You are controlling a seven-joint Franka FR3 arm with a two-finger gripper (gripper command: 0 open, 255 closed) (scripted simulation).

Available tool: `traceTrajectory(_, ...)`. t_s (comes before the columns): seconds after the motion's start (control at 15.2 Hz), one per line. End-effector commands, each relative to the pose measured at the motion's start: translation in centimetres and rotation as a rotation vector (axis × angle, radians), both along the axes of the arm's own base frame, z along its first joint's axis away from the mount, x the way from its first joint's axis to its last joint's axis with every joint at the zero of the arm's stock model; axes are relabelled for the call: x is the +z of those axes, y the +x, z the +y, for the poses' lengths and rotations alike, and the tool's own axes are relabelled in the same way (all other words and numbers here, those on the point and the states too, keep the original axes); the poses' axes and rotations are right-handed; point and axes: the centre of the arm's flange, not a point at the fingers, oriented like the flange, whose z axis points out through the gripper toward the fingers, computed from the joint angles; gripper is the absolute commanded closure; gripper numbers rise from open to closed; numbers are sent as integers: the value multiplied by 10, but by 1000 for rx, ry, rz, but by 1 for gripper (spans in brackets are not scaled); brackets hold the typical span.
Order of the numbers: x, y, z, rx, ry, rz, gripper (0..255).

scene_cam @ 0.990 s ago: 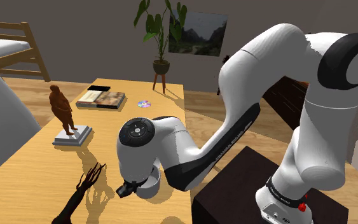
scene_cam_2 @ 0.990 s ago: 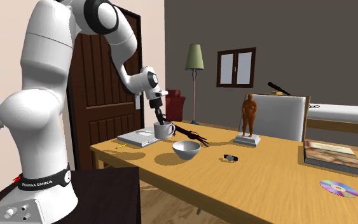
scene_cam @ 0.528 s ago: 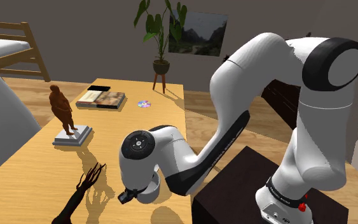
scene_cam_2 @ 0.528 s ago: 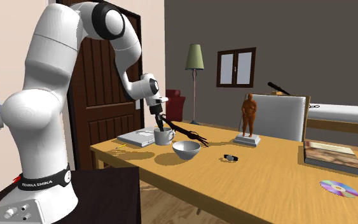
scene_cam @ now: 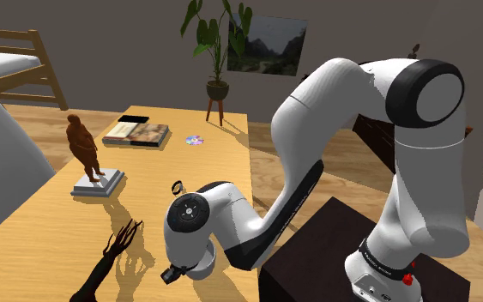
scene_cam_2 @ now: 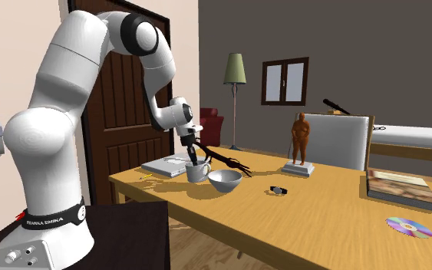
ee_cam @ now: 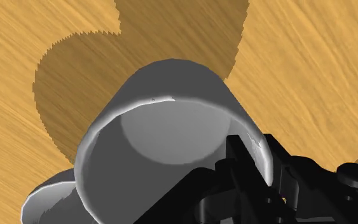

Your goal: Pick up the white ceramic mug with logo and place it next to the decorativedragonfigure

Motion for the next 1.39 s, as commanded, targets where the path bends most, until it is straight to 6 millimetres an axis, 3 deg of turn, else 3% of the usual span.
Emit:
traceTrajectory(0.0, -14, 1, 0, -3, -3, 1, 255)
traceTrajectory(0.53, -14, 1, 0, -3, -3, 1, 255)
traceTrajectory(0.59, -14, 1, 0, -3, -3, 1, 0)
traceTrajectory(0.92, -14, 1, 0, -3, -3, 1, 0)
traceTrajectory(1.19, 35, -11, 2, -3, -3, 1, 0)
traceTrajectory(1.32, 35, -11, 2, -3, -3, 1, 0)
